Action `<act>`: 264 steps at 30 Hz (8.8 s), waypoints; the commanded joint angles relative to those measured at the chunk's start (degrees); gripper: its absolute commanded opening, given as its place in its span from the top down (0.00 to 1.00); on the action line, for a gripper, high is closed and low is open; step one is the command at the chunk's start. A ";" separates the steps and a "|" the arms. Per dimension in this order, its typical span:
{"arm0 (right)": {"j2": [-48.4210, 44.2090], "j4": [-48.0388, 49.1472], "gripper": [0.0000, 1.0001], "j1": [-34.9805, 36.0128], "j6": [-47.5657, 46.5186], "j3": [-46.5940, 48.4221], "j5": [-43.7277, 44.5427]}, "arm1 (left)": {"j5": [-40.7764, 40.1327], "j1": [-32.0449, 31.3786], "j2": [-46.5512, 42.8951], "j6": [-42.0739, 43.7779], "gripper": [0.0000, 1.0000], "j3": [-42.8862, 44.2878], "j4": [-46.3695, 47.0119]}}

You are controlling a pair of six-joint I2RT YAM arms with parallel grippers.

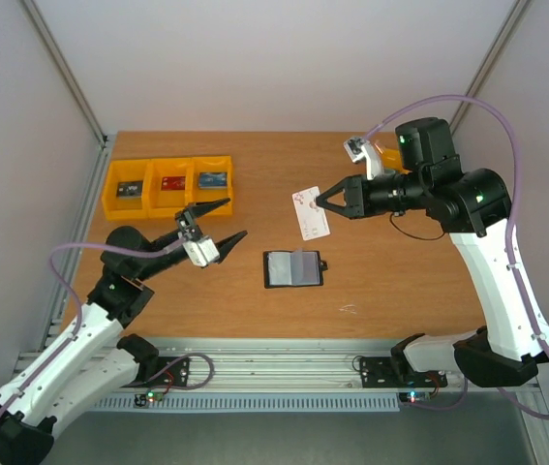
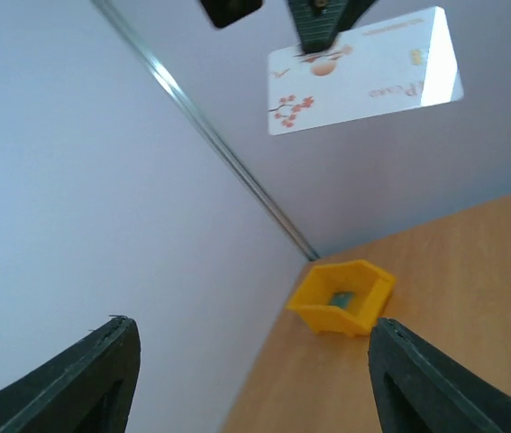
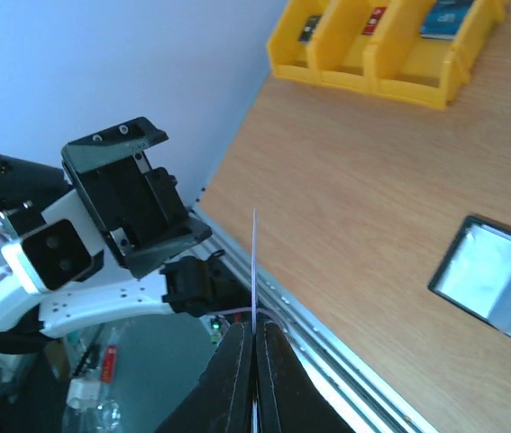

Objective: Take the credit cards out of the card holder

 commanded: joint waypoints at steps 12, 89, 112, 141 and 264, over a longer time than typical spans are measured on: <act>4.07 9.42 0.99 0.48 2.13 8.69 8.66 | -6.65 -0.06 1.33 -17.31 0.30 11.32 -5.75; -1.26 29.96 0.33 -13.44 9.84 -51.17 31.80 | -8.47 0.73 13.92 -39.98 0.23 -0.04 -13.70; 28.59 29.73 0.41 6.12 0.88 -36.82 18.10 | -8.57 0.34 37.63 -40.90 0.26 1.39 -10.08; 14.19 23.02 0.99 6.35 1.27 -35.29 21.22 | 0.58 -1.76 28.93 -42.47 0.01 -6.27 0.18; -17.02 32.64 0.12 0.83 -15.25 -20.91 -14.91 | 6.72 -6.83 9.53 -40.53 1.00 24.10 7.00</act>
